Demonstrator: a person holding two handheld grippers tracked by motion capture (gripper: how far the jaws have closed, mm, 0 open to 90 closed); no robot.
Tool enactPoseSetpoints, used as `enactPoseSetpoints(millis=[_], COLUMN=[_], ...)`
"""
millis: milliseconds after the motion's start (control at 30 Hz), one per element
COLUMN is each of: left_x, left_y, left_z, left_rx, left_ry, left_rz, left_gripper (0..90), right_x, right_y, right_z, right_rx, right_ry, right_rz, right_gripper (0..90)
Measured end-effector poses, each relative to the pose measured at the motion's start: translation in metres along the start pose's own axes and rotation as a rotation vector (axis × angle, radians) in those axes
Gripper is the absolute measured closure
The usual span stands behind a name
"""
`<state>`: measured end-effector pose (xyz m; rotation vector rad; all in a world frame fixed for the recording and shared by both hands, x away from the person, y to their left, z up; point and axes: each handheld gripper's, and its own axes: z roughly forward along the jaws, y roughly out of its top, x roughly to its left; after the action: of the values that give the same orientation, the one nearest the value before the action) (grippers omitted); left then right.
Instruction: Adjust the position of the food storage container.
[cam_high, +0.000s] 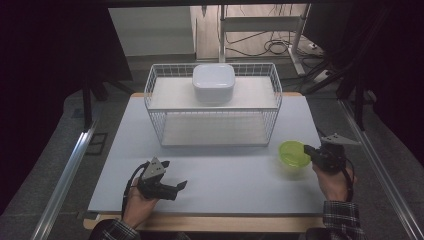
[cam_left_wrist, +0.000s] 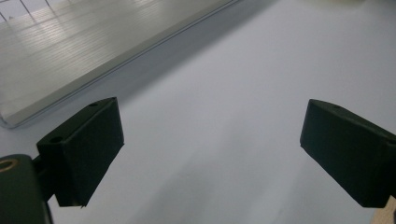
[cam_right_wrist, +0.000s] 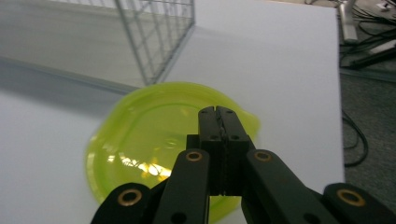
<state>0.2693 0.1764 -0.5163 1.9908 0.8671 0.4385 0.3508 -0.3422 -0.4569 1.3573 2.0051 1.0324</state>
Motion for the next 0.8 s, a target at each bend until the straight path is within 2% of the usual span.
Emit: enactPoseSetpoints(millis=[333,533,800], left_x=[0.0,-0.001,-0.002], left_y=[0.0,0.0,0.0], left_z=[0.002,0.003,0.003], left_rx=[0.009,0.016,0.021], left_ry=[-0.002,-0.001,-0.002], left_rz=[0.006,0.01,0.013], left_gripper=[5.9,5.9,5.9], right_x=[-0.022,-0.026,-0.024], right_y=[-0.007,-0.009,-0.01], right_z=[0.008,0.014,0.019], right_rx=[0.028,0.043,0.061], right_ry=[-0.066,-0.069,-0.057], right_rz=[0.025,0.023,0.02], right_gripper=[89.9,89.9,89.9])
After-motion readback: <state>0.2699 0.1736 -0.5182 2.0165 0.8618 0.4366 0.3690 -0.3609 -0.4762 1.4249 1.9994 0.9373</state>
